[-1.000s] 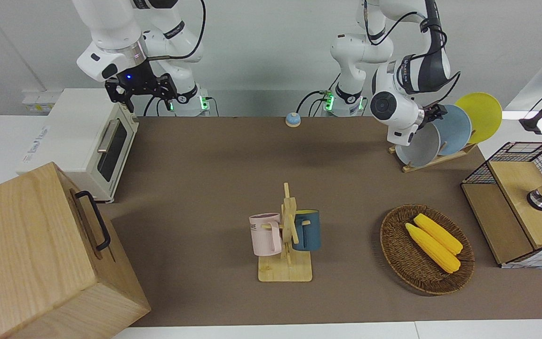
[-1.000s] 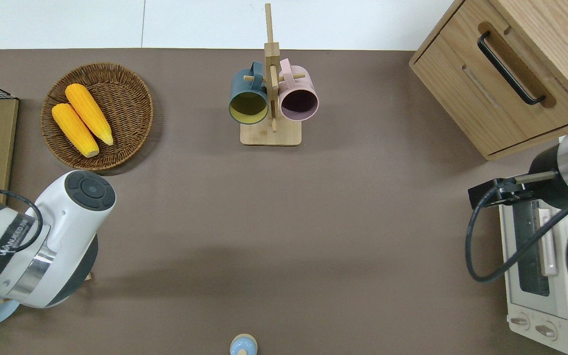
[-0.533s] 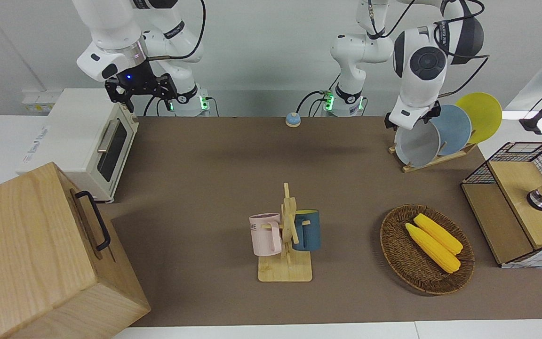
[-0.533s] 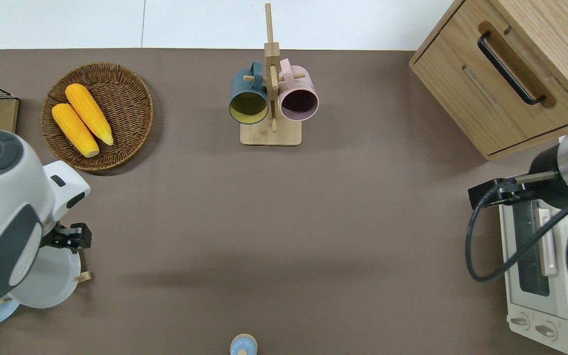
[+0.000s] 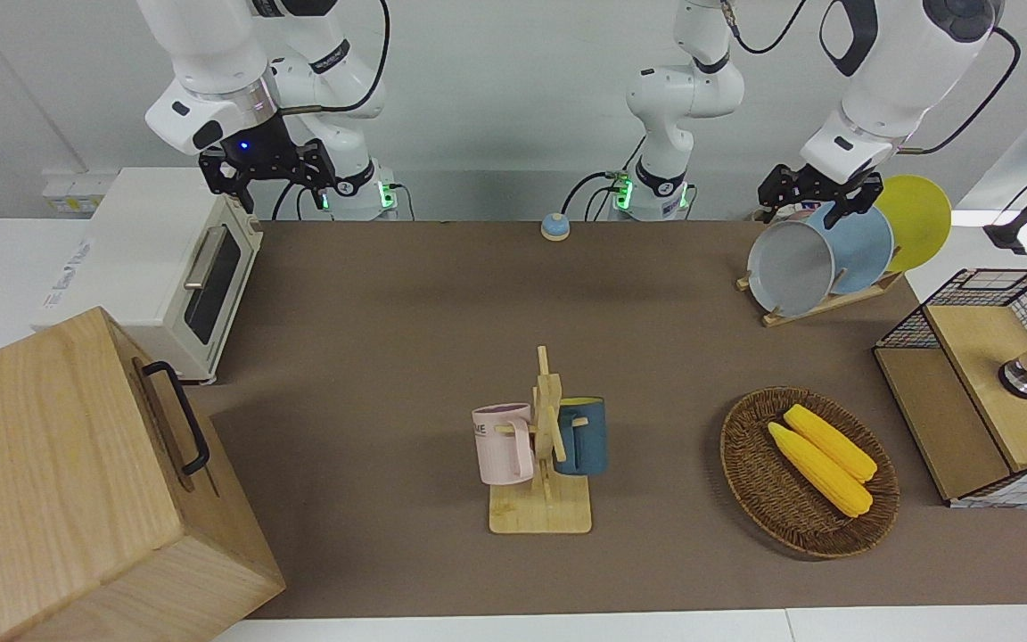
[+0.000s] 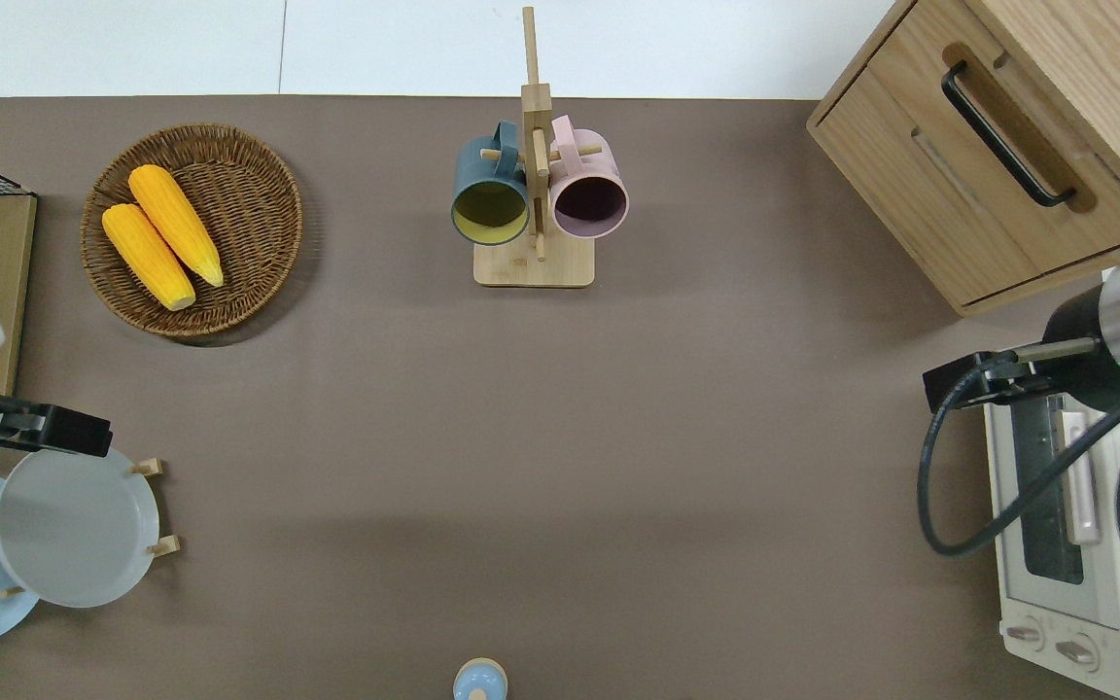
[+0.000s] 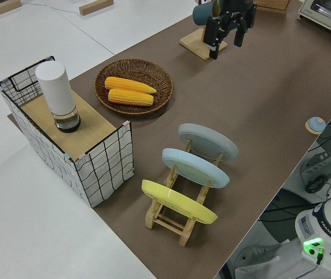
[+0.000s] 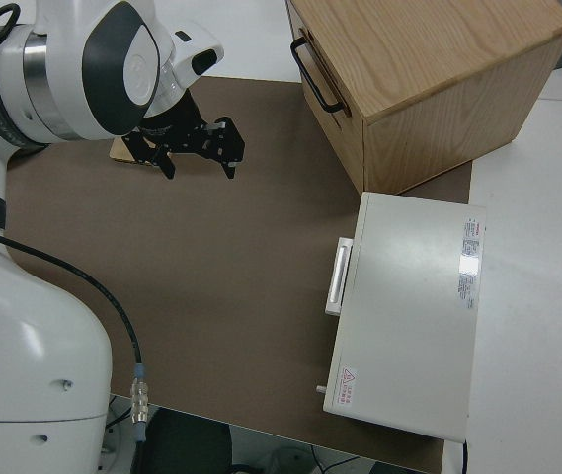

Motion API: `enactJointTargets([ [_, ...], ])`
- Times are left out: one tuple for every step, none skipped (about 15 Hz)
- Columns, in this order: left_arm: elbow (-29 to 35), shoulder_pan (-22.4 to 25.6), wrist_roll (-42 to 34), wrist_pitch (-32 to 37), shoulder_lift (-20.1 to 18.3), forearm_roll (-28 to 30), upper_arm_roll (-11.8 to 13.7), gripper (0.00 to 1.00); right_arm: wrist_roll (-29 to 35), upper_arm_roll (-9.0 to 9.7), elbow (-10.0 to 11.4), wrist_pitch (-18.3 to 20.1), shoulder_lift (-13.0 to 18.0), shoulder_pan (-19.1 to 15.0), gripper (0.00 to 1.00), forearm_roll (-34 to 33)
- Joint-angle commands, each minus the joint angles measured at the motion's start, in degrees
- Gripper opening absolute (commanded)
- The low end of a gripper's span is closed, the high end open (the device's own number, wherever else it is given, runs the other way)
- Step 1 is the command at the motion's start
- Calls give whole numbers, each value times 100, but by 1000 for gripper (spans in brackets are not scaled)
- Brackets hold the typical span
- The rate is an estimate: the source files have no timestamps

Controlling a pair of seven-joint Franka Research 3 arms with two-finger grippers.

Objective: Pick gray plate from table and place it on lower plate rack with left arm

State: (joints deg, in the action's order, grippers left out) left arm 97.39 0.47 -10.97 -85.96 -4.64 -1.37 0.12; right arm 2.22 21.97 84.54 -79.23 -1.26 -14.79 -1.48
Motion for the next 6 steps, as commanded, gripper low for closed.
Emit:
enactJointTargets([
  [-247,-29,-116,45,7,128,-20,993,68,115,-43,66,12,-138,983,-37],
  [-247,-29,-107,45,7,128,-46,993,68,123,-43,66,12,-138,983,-37],
  [-282,-38,-107,45,7,120,-47,993,68,123,-43,66,12,-138,983,-37],
  [-282,-47,-107,45,7,120,-47,993,68,123,-43,66,12,-138,983,-37],
  [-282,-47,-107,45,7,128,-55,993,68,123,-43,66,20,-138,983,-37],
  [-291,-55,-98,53,7,120,-73,993,68,123,-43,66,12,-138,983,-37],
])
